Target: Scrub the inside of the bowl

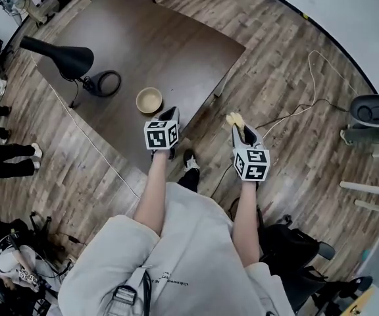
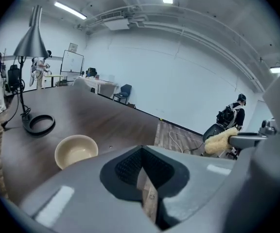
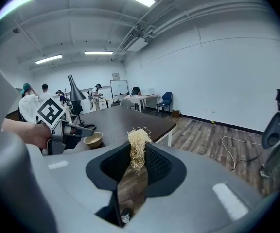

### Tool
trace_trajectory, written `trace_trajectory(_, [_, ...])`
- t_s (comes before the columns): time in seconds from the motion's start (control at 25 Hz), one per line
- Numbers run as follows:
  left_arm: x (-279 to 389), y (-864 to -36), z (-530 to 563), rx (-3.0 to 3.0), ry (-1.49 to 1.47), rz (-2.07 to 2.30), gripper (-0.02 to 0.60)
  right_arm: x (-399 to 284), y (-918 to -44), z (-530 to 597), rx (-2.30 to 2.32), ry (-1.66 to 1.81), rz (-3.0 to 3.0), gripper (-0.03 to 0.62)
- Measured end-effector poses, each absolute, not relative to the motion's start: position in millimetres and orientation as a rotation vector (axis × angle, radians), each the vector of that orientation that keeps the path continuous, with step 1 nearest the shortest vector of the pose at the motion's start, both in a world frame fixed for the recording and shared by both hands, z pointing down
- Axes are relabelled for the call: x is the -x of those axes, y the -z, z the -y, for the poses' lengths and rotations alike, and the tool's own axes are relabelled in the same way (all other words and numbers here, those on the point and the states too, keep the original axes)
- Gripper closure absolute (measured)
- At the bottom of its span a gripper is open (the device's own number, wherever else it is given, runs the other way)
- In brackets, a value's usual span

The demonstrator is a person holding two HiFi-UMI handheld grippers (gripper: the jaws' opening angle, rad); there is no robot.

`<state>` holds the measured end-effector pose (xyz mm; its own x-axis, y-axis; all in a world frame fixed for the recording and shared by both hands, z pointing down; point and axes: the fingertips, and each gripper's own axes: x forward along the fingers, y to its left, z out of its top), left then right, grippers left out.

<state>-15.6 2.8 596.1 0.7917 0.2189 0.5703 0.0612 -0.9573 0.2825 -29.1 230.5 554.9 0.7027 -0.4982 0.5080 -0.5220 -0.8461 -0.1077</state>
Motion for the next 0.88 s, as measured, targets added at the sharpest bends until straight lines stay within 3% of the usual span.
trace_trajectory(0.4, [-38.0,-610.2,75.8,-2.702,-0.896,-0.036,0.581,-70.3,-581.8,-139.8,-2.719,-0.877,1.081,0.485])
trace_trajectory(0.88, [27.1,-612.4,209.9,-2.553,-0.772,0.483,0.581,-79.7,-580.9,44.7,-2.280,-0.764,1.595,0.485])
